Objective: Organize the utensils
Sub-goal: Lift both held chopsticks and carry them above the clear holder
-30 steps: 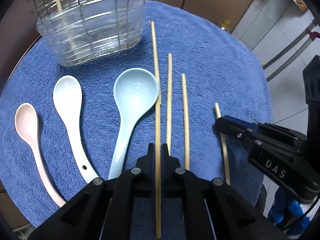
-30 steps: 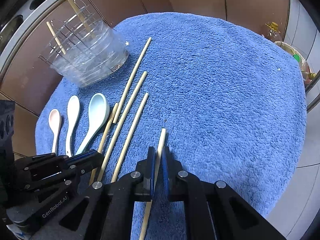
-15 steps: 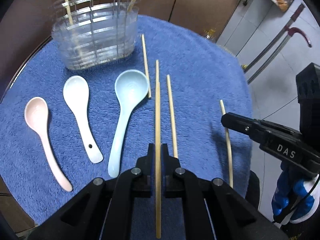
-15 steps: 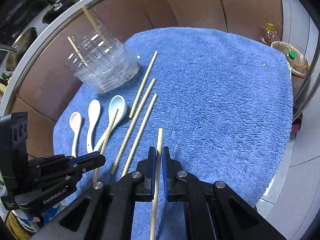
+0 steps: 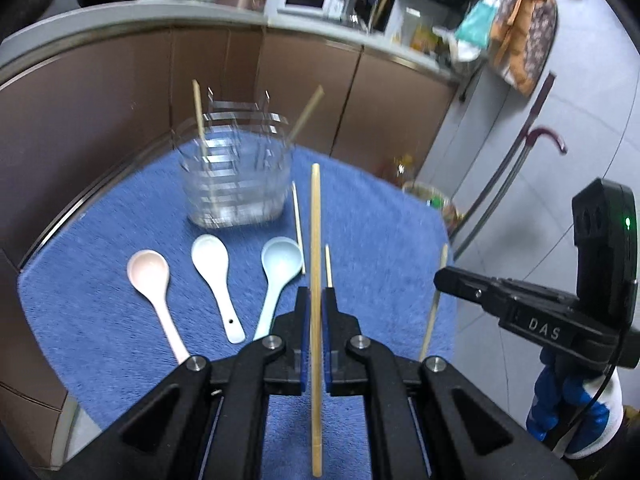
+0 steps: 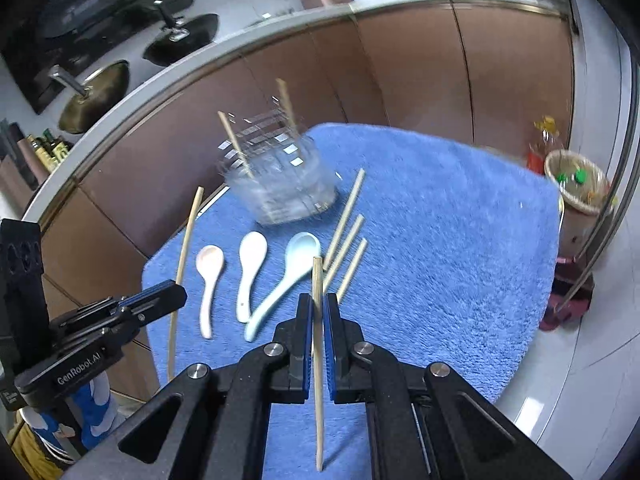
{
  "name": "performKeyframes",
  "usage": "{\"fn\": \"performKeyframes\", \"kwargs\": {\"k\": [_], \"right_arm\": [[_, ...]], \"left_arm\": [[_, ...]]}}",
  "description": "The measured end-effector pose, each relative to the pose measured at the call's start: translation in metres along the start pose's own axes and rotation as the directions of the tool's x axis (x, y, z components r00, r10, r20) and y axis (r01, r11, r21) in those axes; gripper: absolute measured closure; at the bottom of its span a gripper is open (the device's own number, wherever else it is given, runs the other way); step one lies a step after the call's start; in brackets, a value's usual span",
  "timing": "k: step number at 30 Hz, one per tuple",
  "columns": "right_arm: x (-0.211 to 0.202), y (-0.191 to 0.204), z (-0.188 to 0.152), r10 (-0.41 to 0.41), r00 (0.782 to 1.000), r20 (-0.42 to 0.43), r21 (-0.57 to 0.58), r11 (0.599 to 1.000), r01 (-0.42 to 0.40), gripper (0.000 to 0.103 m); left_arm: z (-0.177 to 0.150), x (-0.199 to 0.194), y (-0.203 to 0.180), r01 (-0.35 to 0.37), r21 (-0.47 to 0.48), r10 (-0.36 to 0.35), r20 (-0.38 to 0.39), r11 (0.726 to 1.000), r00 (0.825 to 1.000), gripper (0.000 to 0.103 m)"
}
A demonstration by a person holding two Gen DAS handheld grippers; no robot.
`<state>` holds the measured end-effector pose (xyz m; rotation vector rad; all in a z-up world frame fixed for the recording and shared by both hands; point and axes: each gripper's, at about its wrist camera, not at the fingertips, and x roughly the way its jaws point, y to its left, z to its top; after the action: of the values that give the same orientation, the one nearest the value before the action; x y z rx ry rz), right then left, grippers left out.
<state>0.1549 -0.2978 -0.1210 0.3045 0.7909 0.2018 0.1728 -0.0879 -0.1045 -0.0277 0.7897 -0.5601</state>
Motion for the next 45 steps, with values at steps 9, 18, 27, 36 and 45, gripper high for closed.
{"fn": "performKeyframes", "kwargs": {"k": [9, 18, 27, 36, 45], "right_arm": [[-0.036, 0.041, 0.012, 0.023, 0.994, 0.106, -0.093, 0.996, -0.014, 0.097], [-0.048, 0.057, 0.037, 0.061, 0.986, 0.156, -0.146, 0.989, -0.038, 0.097], [-0.037, 0.063, 0.093, 0.103, 0.968, 0.229, -0.172, 0.983, -0.064, 0.097], [-0.012, 0.073, 0.162, 0.157, 0.932, 0.326, -0.222, 0.971, -0.086, 0.097], [0.039, 0.061, 0.199, 0.136, 0.915, 0.380, -0.233, 0.971, -0.047, 0.097]], "left_arm": [[0.012, -0.045, 0.013, -0.025, -0.045, 0.031, 0.145, 0.999, 0.989, 0.099], [0.029, -0.055, 0.032, -0.036, -0.102, 0.057, 0.217, 0.994, 0.975, 0.099], [0.083, -0.047, 0.060, -0.018, -0.173, 0.075, 0.334, 0.985, 0.940, 0.099], [0.161, -0.019, 0.071, -0.028, -0.180, 0.109, 0.462, 0.983, 0.880, 0.099], [0.199, 0.045, 0.076, -0.154, -0.222, 0.252, 0.532, 0.963, 0.809, 0.099]]}}
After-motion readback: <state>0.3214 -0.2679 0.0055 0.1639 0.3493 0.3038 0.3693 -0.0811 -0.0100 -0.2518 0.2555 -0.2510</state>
